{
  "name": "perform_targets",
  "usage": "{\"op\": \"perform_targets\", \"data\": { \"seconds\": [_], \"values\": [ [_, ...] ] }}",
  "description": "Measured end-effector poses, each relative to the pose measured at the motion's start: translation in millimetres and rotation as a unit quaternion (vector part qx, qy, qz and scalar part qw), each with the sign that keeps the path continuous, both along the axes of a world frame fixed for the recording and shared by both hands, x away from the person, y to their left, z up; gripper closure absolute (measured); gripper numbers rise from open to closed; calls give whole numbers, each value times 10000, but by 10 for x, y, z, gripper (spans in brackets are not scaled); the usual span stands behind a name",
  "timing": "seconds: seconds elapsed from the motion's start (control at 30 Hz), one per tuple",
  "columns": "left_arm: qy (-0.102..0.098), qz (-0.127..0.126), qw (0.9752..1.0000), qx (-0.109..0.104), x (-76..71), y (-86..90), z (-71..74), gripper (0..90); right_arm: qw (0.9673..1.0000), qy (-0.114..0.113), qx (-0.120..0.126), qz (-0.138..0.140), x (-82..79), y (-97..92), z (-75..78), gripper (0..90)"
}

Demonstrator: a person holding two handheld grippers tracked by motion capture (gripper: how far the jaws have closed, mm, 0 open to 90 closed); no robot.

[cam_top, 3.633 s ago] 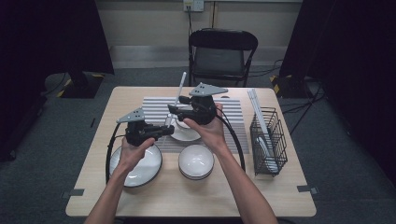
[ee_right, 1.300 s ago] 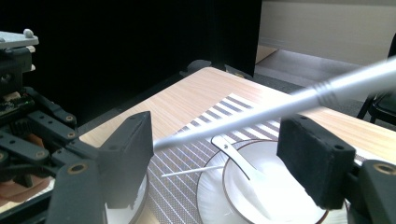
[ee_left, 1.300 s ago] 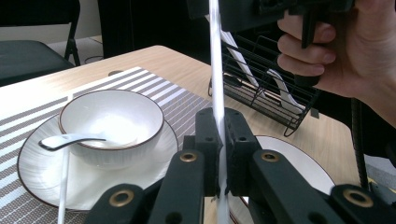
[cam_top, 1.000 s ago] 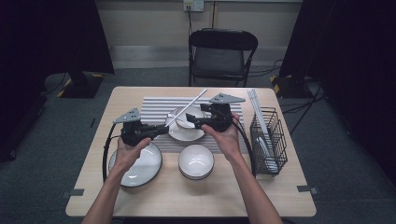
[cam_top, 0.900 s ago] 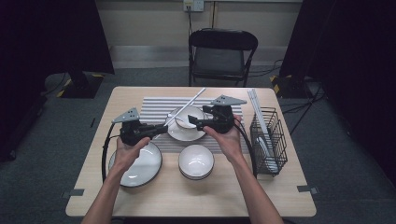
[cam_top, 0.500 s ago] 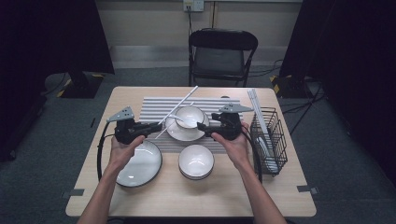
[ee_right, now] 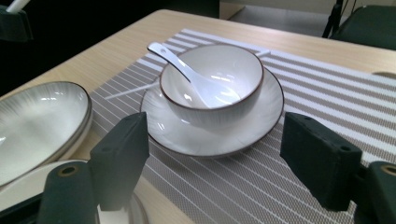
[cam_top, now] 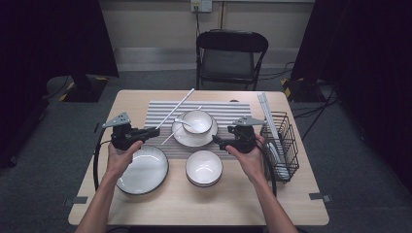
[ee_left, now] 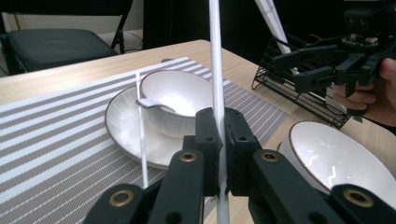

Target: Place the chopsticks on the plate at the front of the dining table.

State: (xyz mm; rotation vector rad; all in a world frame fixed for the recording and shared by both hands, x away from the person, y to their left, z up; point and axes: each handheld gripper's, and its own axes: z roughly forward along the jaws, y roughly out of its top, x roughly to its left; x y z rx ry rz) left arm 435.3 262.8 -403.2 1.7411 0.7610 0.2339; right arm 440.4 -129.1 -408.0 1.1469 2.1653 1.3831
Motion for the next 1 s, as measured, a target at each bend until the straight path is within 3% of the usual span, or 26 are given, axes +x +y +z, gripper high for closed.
{"op": "perform_targets", "data": {
  "seconds": [0.37, 0.63, 0.8, 1.0],
  "values": [
    [66, 178, 9998, 97, 51, 53, -26, 861, 9991, 262, -307, -110, 9, -42, -222, 234],
    [-12, 176, 9998, 112, 92, 59, 99, 860, 9977, 347, -546, -176, -10, -87, -328, 228],
    [33, 327, 9992, 221, 150, 65, 136, 861, 9965, 409, -697, -226, -36, -119, -402, 213],
    [117, 327, 9992, 172, 242, 58, 121, 861, 9947, 547, -834, -259, -53, -169, -484, 211]
  ]
}}
